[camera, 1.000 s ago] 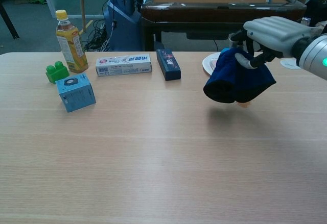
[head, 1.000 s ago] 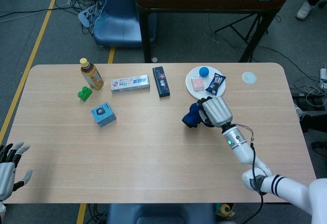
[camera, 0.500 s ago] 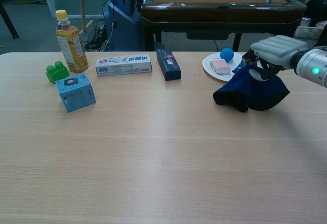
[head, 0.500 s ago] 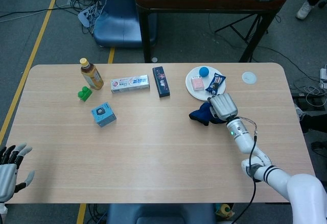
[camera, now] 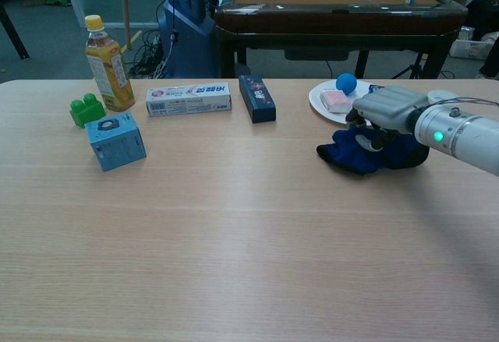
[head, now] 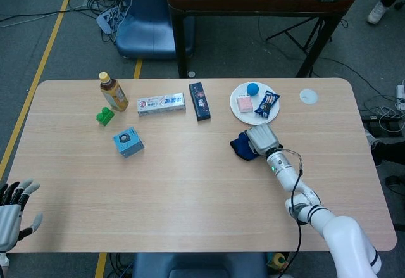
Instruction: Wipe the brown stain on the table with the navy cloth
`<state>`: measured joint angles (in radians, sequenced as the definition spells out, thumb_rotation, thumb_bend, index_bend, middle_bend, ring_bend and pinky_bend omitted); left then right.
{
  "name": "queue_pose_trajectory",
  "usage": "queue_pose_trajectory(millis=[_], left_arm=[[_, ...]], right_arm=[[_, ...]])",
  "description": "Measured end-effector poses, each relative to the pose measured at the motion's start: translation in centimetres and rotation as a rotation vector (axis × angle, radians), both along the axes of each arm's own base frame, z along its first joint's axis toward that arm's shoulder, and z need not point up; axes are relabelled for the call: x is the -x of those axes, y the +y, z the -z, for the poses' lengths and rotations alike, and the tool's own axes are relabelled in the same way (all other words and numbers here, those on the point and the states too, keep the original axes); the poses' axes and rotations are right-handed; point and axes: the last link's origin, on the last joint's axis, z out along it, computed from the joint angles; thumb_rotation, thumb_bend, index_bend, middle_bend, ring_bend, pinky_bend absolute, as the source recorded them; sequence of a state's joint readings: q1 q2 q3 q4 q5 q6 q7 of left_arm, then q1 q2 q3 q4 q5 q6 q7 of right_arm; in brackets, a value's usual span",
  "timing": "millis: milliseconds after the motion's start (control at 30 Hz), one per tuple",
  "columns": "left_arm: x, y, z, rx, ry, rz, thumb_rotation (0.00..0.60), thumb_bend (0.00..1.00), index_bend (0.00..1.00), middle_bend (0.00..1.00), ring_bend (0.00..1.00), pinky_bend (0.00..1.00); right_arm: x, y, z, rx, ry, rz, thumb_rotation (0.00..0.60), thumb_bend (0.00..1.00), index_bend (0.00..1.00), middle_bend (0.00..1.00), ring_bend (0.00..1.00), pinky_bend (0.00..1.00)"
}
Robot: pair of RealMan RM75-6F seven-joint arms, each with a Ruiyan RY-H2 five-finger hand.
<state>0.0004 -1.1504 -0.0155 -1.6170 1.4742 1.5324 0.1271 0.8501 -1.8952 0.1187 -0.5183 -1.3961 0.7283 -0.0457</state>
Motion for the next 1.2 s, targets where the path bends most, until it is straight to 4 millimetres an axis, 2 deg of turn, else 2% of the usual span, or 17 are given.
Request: queue_pose_trajectory(millis=[333,433,733,967,1200], left_arm=[[-0.1,0.0,0.1,0.003,0.001,0.001,0.6,0.27,0.21,0.13,0.09,0.03],[-0.2,-0.1,0.1,0.002,0.003,0.002,0.6,0.27,0.21,0.13,0.09,0.03],[-0.4,-0.2,0.1,0.003,0.005,0.001,0.6,0.27,0.21,0.13,0.09,0.03],[-0.6,0.0,0.3,0.009,0.007,0.007,0.6,0.27,0.21,0.13,0.09,0.03],[-0.6,-0.1,0.3,0.009,0.006,0.006,0.6,0.27,0.21,0.13,0.09,0.03]], right_arm=[[-3.0,1.8,1.8,-0.073,-0.148,-0.079,0.6,0.73,0.8,0.55,0.53,0.76],[-3.3,2.1,1.9,-0.088,-0.146,-0.094,0.6,0.73,0.8,0.55,0.53,0.76],[-0.3,0.7,0.5,-0.037,-0.06,-0.009,0.6,0.73,0.8,0.56,0.53,0.76],[2.9,-0.2,-1.5,0.021,0.012,0.068,0.6,0.73,0.8,0.56,0.53,0.76],[4.9,-1.1,-3.8,0.082,0.054,0.12,0.6,0.73,0.8,0.56,0.53,0.76]])
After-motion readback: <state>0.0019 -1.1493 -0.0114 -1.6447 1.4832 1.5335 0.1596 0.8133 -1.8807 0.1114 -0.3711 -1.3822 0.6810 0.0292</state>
